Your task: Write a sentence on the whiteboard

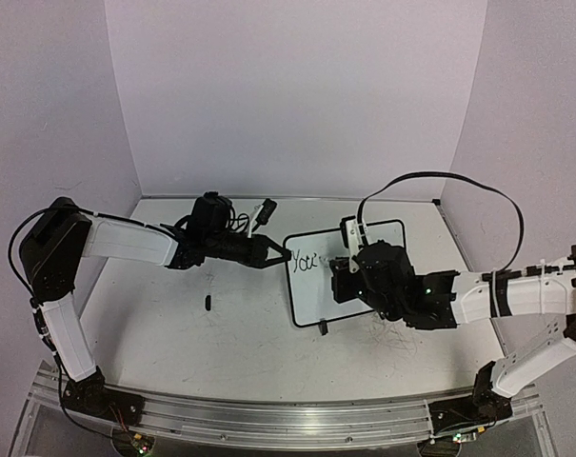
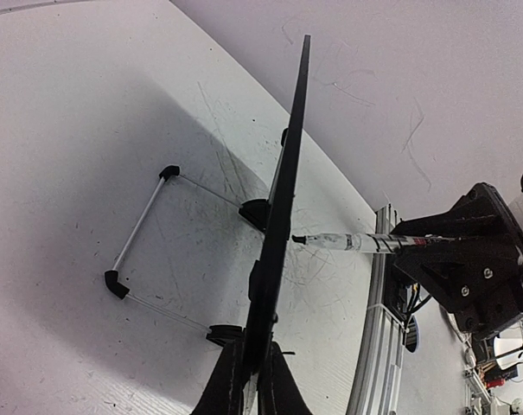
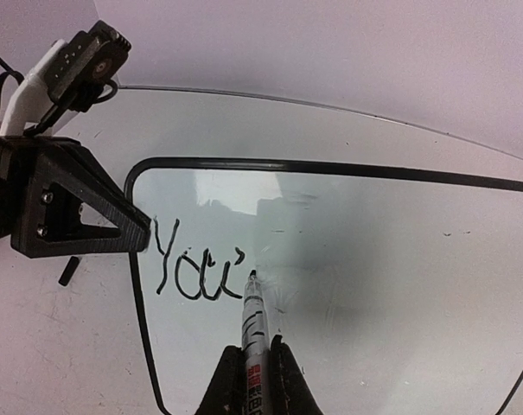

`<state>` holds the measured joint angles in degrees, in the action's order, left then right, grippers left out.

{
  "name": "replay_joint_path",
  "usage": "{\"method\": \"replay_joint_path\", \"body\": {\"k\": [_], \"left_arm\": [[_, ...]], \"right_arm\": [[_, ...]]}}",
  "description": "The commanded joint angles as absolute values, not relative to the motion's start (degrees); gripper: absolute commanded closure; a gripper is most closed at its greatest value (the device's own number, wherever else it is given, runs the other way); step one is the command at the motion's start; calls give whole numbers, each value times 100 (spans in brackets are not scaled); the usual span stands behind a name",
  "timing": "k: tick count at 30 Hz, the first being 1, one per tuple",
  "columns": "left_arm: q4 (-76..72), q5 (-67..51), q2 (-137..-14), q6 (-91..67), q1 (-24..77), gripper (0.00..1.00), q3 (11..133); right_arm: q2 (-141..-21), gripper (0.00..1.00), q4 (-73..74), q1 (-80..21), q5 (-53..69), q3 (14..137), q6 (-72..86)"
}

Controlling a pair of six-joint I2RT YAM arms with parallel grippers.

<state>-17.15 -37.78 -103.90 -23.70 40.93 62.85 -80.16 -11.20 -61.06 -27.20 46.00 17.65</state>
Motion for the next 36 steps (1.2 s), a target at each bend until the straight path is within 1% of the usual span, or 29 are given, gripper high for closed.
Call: {"method": "replay_joint_path", "body": {"k": [1,14,20,36], "left_arm": [[-1687,-3647,-10310,-2331,4008,100,6271],[-1688,-3684,-10281,-2335,4008,100,6269],[-1689,-3683,-10274,-2329,4008,100,6267],[-1688,-3686,-10257,-2326,4008,100,6263]], "right_arm": [[-8082,100,-1427,-6139,-2961,4878,1678],[-8297,100,-1461,-6124,-3079,4987,1609],[-8288,100,-1173,-6121,-3144,4966,1794],[-8268,100,-908,-6144,-2879,4576,2296]]}}
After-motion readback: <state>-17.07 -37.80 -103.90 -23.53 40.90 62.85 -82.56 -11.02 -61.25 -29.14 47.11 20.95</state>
